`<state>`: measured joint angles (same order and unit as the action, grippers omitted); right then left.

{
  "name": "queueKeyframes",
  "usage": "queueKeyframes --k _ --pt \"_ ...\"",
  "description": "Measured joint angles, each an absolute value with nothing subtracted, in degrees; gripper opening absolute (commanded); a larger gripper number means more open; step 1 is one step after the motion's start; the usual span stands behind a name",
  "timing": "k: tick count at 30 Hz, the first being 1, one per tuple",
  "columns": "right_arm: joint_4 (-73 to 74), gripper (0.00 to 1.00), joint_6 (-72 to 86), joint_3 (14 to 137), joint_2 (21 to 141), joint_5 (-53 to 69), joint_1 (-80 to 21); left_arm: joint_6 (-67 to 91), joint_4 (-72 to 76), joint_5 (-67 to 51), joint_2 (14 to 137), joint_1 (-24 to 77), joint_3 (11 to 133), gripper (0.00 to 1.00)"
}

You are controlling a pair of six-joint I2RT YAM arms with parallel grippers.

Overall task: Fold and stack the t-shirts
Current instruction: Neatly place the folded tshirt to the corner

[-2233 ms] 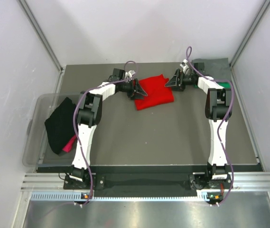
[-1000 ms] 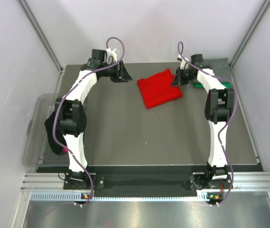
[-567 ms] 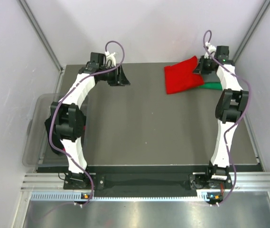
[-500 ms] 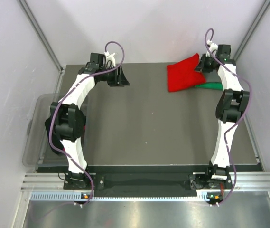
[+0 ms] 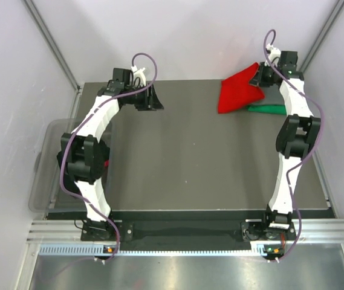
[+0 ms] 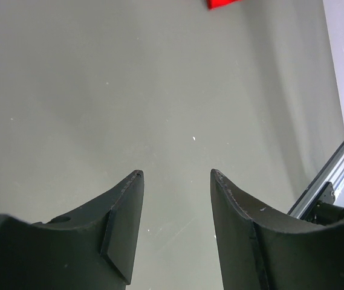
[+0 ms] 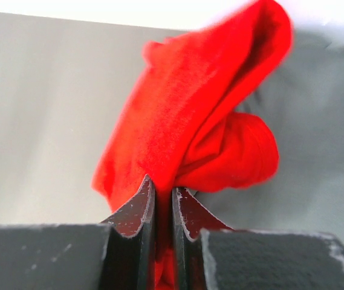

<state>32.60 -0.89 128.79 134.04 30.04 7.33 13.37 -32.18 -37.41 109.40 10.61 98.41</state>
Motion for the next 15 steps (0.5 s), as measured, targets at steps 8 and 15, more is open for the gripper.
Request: queueKeyframes --k 8,15 --pt "32.56 0.00 -0.89 128.79 126.19 30.22 9.98 13.39 -32.14 -37.26 108.29 10.61 97.54 0.53" --pt "32.42 0.00 -0.91 128.77 123.63 30.87 13.15 13.41 -32.10 -36.93 107.90 10.63 96.95 0.53"
